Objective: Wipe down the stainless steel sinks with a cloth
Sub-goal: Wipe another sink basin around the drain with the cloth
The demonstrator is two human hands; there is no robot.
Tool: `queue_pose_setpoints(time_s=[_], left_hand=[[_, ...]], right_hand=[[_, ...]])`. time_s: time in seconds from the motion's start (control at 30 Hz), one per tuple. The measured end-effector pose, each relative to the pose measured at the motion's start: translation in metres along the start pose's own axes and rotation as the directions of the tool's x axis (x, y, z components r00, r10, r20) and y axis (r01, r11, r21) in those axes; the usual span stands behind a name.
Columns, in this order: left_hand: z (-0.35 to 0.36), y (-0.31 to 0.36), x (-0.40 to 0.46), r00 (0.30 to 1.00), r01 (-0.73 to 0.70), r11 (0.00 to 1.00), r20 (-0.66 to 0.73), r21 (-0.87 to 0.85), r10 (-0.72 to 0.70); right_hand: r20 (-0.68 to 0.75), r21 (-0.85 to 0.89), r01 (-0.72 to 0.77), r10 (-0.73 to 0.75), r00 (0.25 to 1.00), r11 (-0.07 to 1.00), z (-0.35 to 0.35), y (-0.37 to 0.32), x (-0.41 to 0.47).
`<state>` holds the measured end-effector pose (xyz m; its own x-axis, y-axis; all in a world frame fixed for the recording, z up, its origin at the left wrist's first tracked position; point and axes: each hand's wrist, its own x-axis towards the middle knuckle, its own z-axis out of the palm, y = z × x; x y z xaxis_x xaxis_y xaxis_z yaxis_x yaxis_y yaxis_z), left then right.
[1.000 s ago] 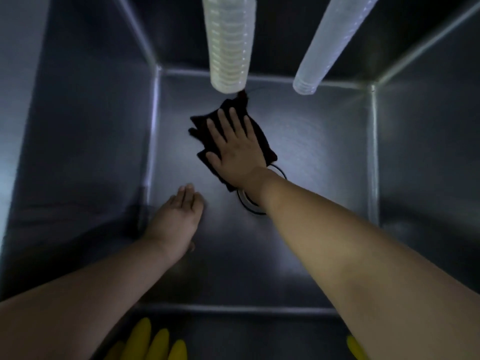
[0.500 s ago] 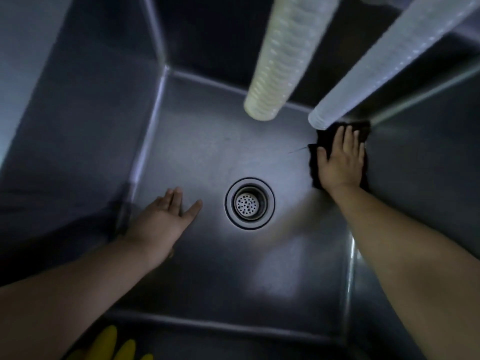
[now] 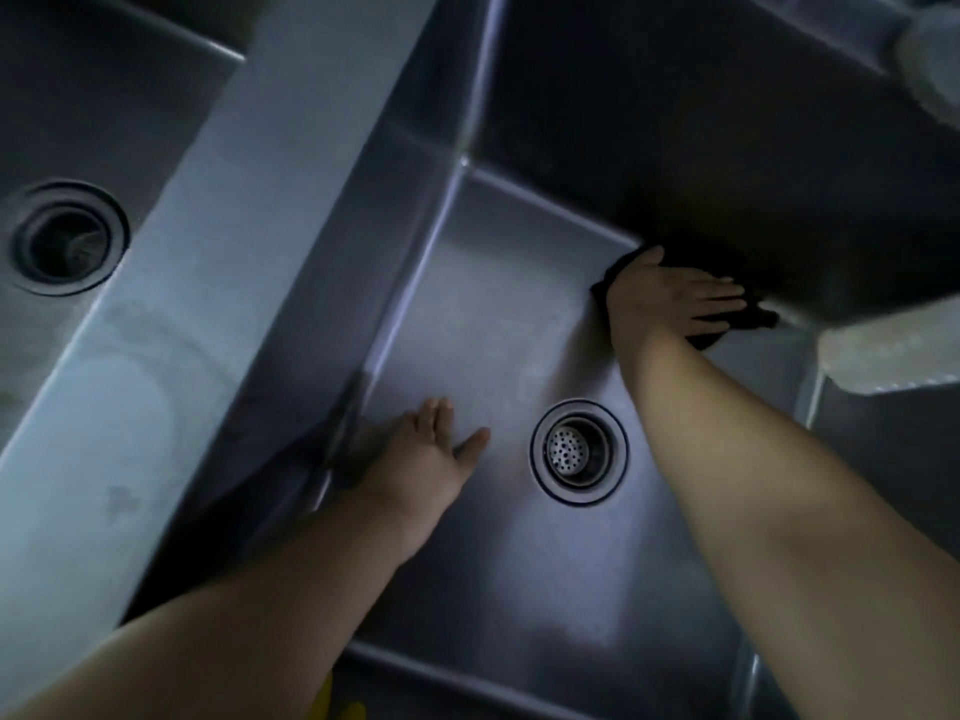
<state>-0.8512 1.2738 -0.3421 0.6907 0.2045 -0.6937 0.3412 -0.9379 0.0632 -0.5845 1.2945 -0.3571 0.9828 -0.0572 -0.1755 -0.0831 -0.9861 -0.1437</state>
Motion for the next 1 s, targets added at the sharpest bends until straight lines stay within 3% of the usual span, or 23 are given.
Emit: queue_pose_setpoints(time_s=[0.1, 0.27, 0.47, 0.53, 0.63, 0.73, 0.8, 0.87, 1.0], left_hand=[[0.005, 0.001, 0.004, 1.000, 0.015, 1.000, -0.009, -0.021, -0.015], [0.008, 0.001, 0.006, 1.000, 0.020, 0.999, -0.014, -0.032, -0.020], [0.012, 0.001, 0.005, 0.999, 0.019, 0.999, -0.034, 0.048, -0.017], [0.010, 0.002, 0.004, 1.000, 0.010, 0.999, -0.017, 0.053, -0.010], [0.009, 0.002, 0.004, 1.000, 0.012, 0.998, -0.017, 0.063, -0.011], [0.006, 0.001, 0.003, 1.000, 0.004, 0.999, -0.009, 0.033, -0.003], [0.004, 0.000, 0.003, 1.000, 0.000, 1.000, -0.002, 0.015, 0.000], [0.003, 0.000, 0.003, 1.000, 0.002, 1.000, -0.008, 0.014, -0.002], [0.005, 0.001, 0.003, 1.000, 0.002, 0.999, -0.030, 0.038, -0.001]], right_hand=[[0.039, 0.028, 0.012, -0.013, 0.999, 1.000, 0.014, -0.031, -0.019], [0.043, 0.041, 0.198, -0.200, 0.979, 0.979, 0.037, -0.064, -0.054], [0.115, -0.074, 0.553, -0.544, 0.831, 0.830, 0.061, -0.095, -0.111], [0.108, -0.122, 0.705, -0.697, 0.709, 0.699, 0.063, -0.086, -0.113], [0.165, -0.139, 0.912, -0.899, 0.406, 0.386, 0.057, -0.061, -0.109], [0.252, -0.107, 0.984, -0.953, 0.167, 0.144, 0.046, -0.035, -0.095], [0.295, -0.107, 0.994, -0.954, 0.057, 0.026, 0.041, -0.015, -0.080], [0.289, -0.115, 0.993, -0.957, 0.042, 0.008, 0.036, 0.005, -0.062], [0.239, -0.151, 0.970, -0.945, 0.223, 0.191, 0.022, 0.044, -0.027]])
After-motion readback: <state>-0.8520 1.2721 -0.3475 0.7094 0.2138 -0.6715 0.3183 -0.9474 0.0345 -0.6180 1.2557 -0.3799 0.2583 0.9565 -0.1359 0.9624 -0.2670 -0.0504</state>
